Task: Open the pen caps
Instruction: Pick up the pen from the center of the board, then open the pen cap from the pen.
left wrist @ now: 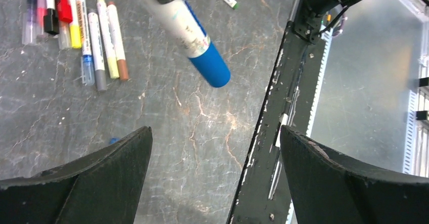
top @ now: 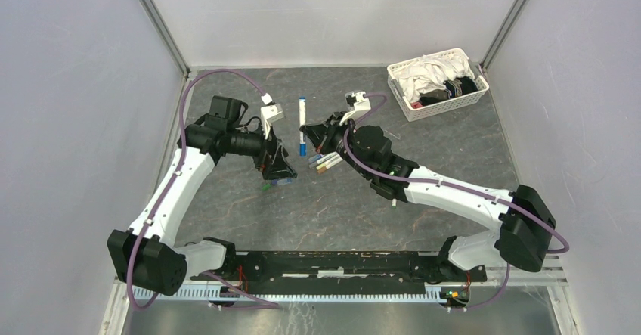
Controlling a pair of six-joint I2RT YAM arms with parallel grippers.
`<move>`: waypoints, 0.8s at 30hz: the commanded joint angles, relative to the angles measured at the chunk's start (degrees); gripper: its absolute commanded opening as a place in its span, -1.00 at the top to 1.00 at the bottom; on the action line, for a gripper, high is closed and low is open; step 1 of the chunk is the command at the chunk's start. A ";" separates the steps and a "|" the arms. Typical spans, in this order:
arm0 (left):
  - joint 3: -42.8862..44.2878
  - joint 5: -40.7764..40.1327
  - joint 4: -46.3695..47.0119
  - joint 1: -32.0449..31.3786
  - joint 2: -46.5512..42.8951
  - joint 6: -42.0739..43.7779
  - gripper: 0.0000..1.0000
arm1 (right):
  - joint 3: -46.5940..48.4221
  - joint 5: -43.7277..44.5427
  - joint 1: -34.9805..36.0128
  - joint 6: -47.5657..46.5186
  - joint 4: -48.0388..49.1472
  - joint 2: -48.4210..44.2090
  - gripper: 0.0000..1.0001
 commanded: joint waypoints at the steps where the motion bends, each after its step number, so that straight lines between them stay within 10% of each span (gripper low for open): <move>1: 1.40 7.14 2.09 0.22 0.44 -4.21 -1.00 | 0.41 2.72 0.94 0.18 6.05 0.36 1.00; 17: 1.50 14.54 5.27 0.13 0.99 -8.95 -0.85 | -1.67 5.20 3.96 1.38 10.28 -0.47 1.00; 24: 0.54 12.25 9.55 0.21 0.62 -12.26 -0.13 | -3.87 7.09 5.73 2.63 12.55 -1.26 1.00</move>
